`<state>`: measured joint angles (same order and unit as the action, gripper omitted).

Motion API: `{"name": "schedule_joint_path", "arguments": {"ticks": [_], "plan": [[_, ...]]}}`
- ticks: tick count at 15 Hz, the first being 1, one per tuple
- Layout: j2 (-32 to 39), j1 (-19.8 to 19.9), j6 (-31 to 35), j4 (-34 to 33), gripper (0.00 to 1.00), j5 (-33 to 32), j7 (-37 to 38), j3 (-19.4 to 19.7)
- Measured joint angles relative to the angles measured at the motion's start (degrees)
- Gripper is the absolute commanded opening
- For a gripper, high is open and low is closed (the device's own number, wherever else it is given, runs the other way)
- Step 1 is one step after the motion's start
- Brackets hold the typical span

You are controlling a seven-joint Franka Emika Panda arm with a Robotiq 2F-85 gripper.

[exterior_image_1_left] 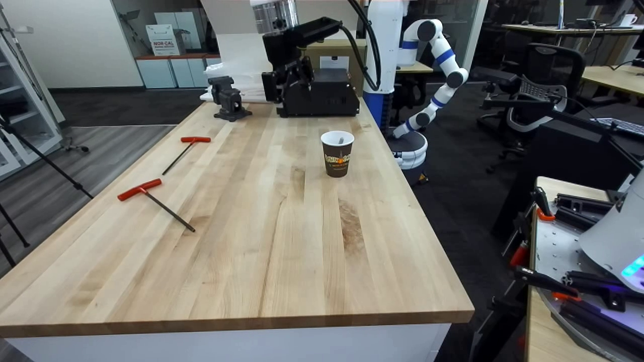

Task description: Put the black pen inside the brown coffee cup then pull it out and set it on the counter

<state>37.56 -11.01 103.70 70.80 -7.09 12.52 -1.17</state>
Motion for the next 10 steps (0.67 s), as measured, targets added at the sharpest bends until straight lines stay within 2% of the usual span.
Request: {"name": "schedule_joint_path", "arguments": {"ticks": [4,10], "plan": [[-3.05,0.86,3.16,3.83,1.0,0.0,0.0,0.56],[-13.2,2.68,5.93,17.39,1.0,0.27,0.0,0.92]]}}
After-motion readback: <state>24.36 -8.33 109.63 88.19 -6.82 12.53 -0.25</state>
